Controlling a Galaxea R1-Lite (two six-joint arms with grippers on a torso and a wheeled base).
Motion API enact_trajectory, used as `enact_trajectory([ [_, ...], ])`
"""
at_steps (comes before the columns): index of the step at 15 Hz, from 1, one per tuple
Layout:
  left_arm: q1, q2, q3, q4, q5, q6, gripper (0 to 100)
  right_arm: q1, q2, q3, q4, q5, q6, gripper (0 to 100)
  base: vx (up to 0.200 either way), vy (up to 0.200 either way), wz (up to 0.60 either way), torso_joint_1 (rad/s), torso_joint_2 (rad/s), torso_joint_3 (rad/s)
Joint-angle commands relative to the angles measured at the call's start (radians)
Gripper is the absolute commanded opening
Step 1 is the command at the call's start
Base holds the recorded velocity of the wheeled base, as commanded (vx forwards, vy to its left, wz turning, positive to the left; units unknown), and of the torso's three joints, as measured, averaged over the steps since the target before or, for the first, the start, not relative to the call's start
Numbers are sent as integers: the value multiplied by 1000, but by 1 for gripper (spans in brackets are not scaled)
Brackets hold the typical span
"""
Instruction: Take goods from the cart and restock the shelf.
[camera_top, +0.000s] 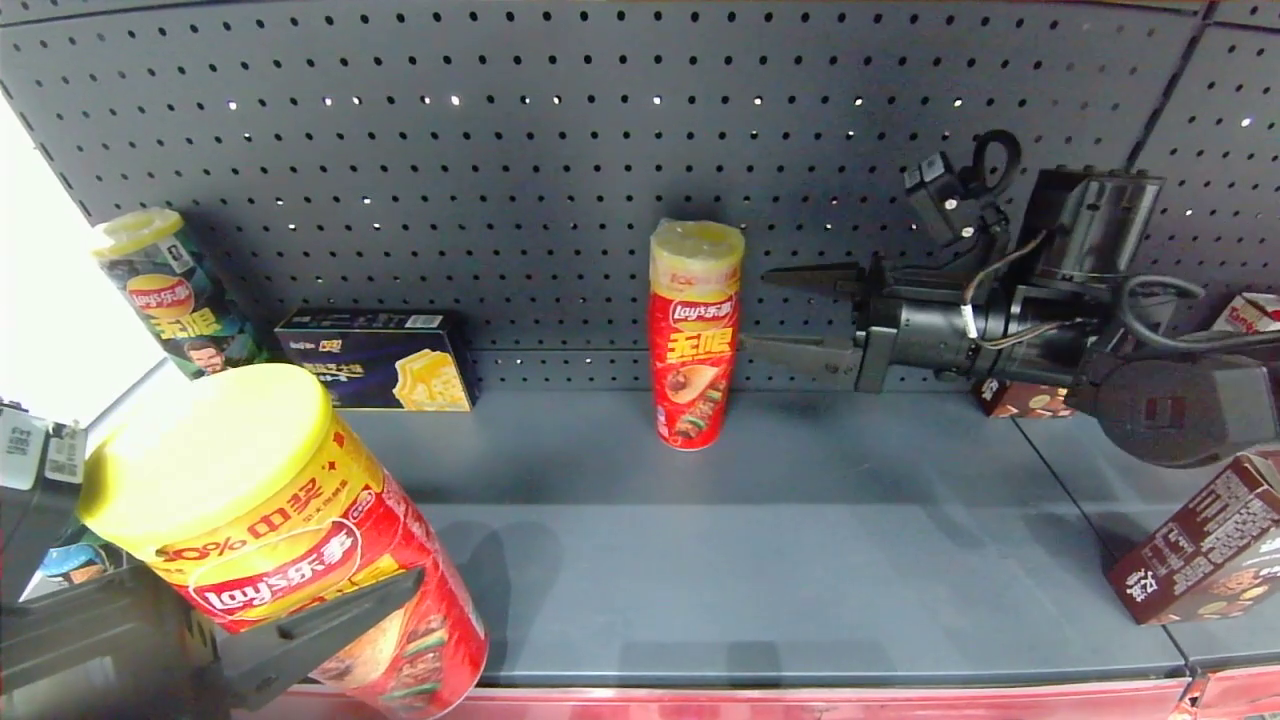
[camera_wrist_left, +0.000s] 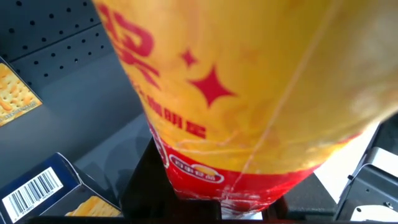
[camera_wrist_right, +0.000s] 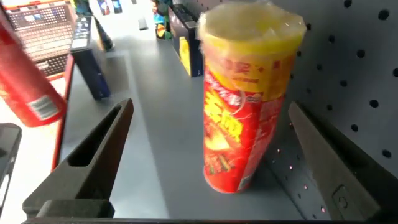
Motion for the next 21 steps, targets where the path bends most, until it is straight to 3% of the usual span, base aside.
enact_trajectory([
  [1,0,1,0,0,-1,0,0,2,53,-34,0,0,0,100,0,0,0,0,0,0],
  [11,1,-4,43,0,1,0,0,-1,173,-103,-7,-7,-2,100,0,0,0,0,0,0],
  [14,27,-2,37,-2,-1,0,0,1,211,-120,-26,-7,0,100,0,0,0,0,0,0],
  [21,29,19,-8,-5,-1,2,0,2,262,-140,-46,-3,0,100,0,0,0,0,0,0],
])
